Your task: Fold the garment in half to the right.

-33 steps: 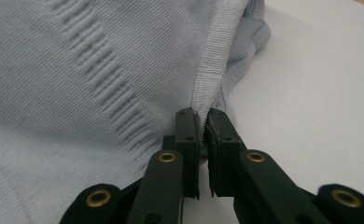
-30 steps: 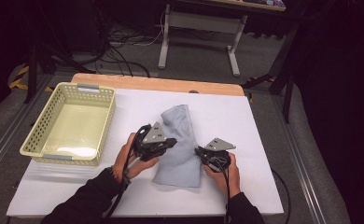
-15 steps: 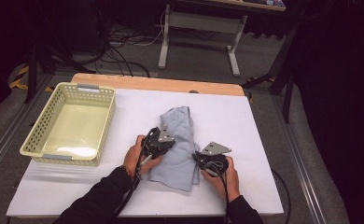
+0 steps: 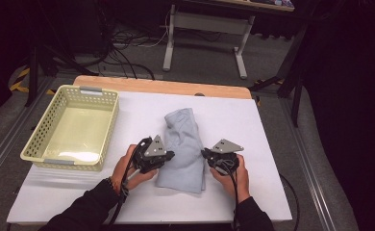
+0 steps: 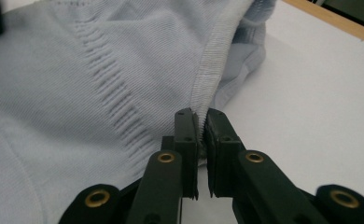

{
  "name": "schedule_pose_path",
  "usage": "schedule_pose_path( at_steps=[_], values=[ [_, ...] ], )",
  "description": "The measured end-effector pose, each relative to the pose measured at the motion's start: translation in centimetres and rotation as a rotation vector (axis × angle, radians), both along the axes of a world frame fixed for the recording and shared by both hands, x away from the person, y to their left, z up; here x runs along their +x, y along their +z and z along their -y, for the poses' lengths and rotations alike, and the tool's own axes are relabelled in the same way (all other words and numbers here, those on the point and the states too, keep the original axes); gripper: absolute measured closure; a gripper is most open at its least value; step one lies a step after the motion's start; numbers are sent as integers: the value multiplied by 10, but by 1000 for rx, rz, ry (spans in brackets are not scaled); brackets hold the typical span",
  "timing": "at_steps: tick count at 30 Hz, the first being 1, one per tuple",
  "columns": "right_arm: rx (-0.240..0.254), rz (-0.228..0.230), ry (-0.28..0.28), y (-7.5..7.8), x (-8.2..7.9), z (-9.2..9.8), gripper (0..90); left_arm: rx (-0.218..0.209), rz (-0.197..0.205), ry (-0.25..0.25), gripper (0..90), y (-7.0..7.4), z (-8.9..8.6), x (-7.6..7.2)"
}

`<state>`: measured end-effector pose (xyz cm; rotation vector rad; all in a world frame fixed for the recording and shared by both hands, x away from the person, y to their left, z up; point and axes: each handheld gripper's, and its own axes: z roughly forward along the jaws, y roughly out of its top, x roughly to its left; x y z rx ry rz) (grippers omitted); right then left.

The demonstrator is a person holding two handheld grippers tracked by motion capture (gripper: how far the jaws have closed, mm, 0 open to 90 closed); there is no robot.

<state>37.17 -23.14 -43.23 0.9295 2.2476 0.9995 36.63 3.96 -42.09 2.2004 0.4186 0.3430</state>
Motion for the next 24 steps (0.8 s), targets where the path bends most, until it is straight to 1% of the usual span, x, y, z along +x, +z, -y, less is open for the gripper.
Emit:
schedule_pose_path(
  at_steps=[1, 2, 4, 5, 6, 7, 8, 9, 10, 11, 12, 13, 14, 16, 17, 18, 19, 20, 21, 22, 23, 24],
  values=[
    [0, 0, 0, 0, 0, 0, 844, 5, -3, -12, 868, -2, 1, -4],
    [3, -2, -3, 0, 1, 0, 844, 26, -5, -30, 865, -7, 3, -10],
    [-12, -11, -4, -3, 3, -2, 844, 52, -8, -52, 864, -16, 8, -16],
    [-10, -25, -7, -6, 6, -1, 843, 90, -10, -63, 866, -25, 12, -19],
    [-3, -38, -7, -8, 8, -1, 841, 109, -9, -65, 865, -30, 14, -20],
    [3, -48, -5, -10, 9, 0, 836, 120, -13, -64, 866, -34, 15, -20],
    [11, -53, -1, -10, 10, 1, 823, 120, -13, -64, 872, -34, 15, -20],
    [14, -50, 0, -9, 10, 2, 797, 105, -18, -66, 879, -37, 16, -20],
    [20, -40, -3, -7, 10, 3, 779, 105, -18, -66, 882, -37, 16, -20],
    [20, -40, -3, -7, 10, 3, 779, 99, -23, -62, 882, -38, 15, -19],
    [32, -34, -4, -4, 10, 4, 777, 89, -27, -66, 884, -39, 15, -18],
    [79, -12, 0, 6, 10, 8, 770, 75, -34, -70, 889, -40, 14, -18],
    [91, 0, 3, 10, 11, 9, 775, 76, -36, -65, 891, -40, 14, -18],
    [129, 34, 28, 24, 14, 10, 829, 70, -35, -66, 893, -41, 13, -17],
    [129, 34, 28, 24, 14, 10, 829, 70, -35, -66, 893, -41, 13, -17],
    [131, 50, 37, 31, 17, 8, 861, 63, -40, -67, 893, -42, 13, -17],
    [129, 71, 86, 46, 25, -3, 894, 62, -49, -61, 894, -42, 13, -17],
    [129, 71, 86, 46, 25, -3, 894, 55, -47, -66, 894, -42, 13, -16],
    [112, 86, 139, 56, 36, -18, 900, 52, -51, -63, 894, -42, 12, -16],
    [107, 90, 162, 59, 41, -23, 900, 46, -53, -62, 894, -43, 12, -16],
    [107, 90, 162, 59, 41, -23, 900, 46, -53, -62, 894, -43, 12, -16],
    [92, 102, 192, 60, 48, -30, 900, 47, -52, -60, 894, -43, 12, -16]
  ],
)
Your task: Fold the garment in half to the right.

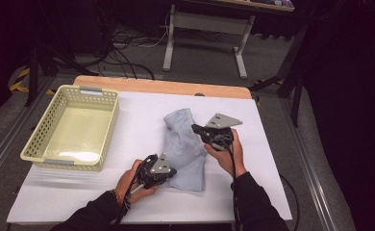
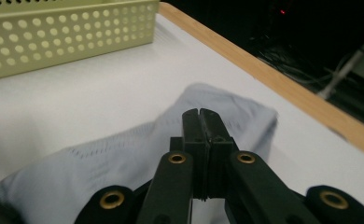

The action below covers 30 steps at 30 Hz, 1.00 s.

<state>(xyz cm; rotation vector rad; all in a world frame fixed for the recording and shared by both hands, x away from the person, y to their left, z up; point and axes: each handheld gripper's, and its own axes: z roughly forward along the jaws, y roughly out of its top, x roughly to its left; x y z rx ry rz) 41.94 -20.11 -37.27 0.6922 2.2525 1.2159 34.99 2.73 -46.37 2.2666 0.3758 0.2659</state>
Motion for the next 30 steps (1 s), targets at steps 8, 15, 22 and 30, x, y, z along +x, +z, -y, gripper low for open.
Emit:
schedule_pose_path(
  at_steps=[8, 15, 22, 30],
  values=[
    [-142, -162, 44, -38, 68, -35, 900, 2, 19, 0, 895, -1, 0, -2],
    [-226, -239, -41, -68, 87, -32, 900, 2, 11, 4, 894, -1, 0, -2],
    [-202, -235, -158, -71, 93, -14, 900, 0, 17, 2, 894, -1, 0, -1],
    [-27, -149, -211, -37, 70, 10, 900, -2, 13, 2, 895, -1, 0, -1]
  ],
)
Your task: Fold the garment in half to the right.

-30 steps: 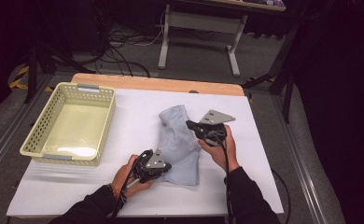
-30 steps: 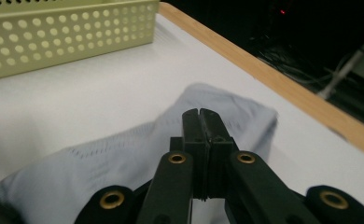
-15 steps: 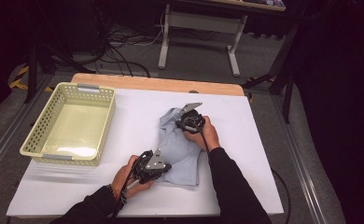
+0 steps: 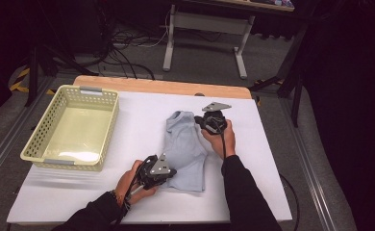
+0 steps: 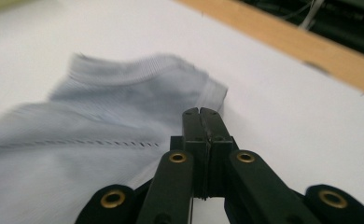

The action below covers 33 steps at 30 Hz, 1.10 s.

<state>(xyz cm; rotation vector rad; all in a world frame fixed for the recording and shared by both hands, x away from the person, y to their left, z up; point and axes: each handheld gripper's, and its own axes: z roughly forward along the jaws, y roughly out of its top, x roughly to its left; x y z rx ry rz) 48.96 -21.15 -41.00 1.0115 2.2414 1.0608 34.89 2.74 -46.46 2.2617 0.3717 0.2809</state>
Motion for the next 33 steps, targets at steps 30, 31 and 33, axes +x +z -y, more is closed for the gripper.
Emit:
schedule_pose_path(
  at_steps=[30, 31, 33],
  values=[
    [-81, -1, 116, -39, -109, 11, 900, 11, -1, 10, 892, 5, 1, -8],
    [-81, -1, 116, -39, -109, 11, 900, 11, 24, 6, 892, 9, 0, -9],
    [-99, 33, 85, -36, -110, 13, 899, -51, 63, 10, 881, 29, -12, -14]
  ],
)
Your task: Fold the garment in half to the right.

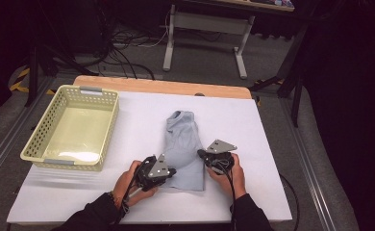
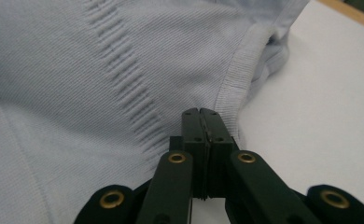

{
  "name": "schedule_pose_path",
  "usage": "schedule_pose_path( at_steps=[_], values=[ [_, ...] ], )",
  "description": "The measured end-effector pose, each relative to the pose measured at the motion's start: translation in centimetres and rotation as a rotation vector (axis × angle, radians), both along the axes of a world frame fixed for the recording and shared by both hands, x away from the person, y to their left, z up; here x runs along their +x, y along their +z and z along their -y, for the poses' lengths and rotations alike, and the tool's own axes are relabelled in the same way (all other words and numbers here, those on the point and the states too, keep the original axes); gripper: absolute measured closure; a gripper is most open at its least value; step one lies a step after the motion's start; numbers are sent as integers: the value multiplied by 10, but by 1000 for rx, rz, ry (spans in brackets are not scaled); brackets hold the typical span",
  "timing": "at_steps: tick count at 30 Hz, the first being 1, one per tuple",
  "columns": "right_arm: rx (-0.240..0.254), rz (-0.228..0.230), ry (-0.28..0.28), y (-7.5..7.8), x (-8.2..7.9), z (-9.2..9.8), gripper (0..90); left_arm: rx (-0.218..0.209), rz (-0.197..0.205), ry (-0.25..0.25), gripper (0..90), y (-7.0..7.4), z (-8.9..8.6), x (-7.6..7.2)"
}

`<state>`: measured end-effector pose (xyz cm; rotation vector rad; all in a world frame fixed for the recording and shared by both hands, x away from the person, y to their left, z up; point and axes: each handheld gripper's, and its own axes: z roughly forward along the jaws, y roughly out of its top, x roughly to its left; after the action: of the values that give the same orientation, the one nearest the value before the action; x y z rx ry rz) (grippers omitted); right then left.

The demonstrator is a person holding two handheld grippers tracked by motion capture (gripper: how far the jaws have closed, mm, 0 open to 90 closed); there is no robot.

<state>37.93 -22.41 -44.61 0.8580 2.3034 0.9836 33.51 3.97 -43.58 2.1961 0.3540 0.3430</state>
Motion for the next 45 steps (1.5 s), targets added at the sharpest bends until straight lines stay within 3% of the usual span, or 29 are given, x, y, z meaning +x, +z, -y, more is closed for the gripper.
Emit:
schedule_pose_path(
  at_steps=[1, 3, 5, 7, 8, 9, 10, 11, 13, 15, 17, 19, 20, 26, 28, 30, 32, 34, 36, 42, 45],
  values=[
    [5, 10, -2, 2, -2, 0, 892, 0, 0, 0, 877, 0, 0, 0],
    [0, 32, -15, 5, -3, 1, 885, -74, 7, 23, 857, 20, -20, -4],
    [7, 34, -20, 6, -3, 3, 881, -85, -1, 30, 851, 22, -25, -5],
    [3, 36, -32, 6, -3, 4, 882, -73, -23, 39, 828, 21, -31, -9],
    [12, 30, -31, 6, -3, 4, 856, -58, -30, 43, 754, 18, -33, -10],
    [13, 30, -29, 7, -3, 5, 837, -32, -59, 29, 743, 10, -34, -13],
    [13, 30, -29, 7, -3, 5, 837, -32, -59, 29, 715, 10, -34, -13],
    [18, 32, -37, 9, -5, 5, 780, -12, -70, 12, 679, 5, -34, -17],
    [29, 29, -38, 10, -6, 6, 757, -2, -77, 14, 638, 3, -34, -19],
    [54, 21, -38, 14, -10, 8, 616, 23, -90, 29, 490, -4, -33, -23],
    [58, 18, -41, 14, -10, 9, 592, 47, -105, 39, 449, -10, -32, -25],
    [43, -6, -62, 12, -10, 11, 503, 87, -106, 41, 389, -16, -26, -26],
    [47, -20, -60, 11, -8, 11, 490, 85, -107, 44, 386, -17, -24, -25],
    [77, -87, -69, -4, 5, 11, 438, 89, -121, 36, 482, -24, -15, -19],
    [120, -126, -69, -8, 11, 14, 448, 81, -118, 43, 520, -27, -12, -17],
    [127, -142, -70, -9, 14, 15, 448, 81, -113, 43, 555, -27, -12, -16],
    [141, -175, -52, -9, 17, 15, 506, 71, -120, 45, 633, -27, -11, -13],
    [139, -179, -40, -9, 18, 13, 564, 53, -135, 45, 702, -27, -12, -11],
    [125, -164, -29, -8, 17, 11, 645, 52, -125, 41, 762, -26, -10, -10],
    [106, -132, -21, -6, 16, 11, 724, 89, -85, 41, 780, -24, -8, -15],
    [113, -122, -23, -4, 16, 12, 733, 92, -89, 41, 781, -24, -9, -15]
  ],
)
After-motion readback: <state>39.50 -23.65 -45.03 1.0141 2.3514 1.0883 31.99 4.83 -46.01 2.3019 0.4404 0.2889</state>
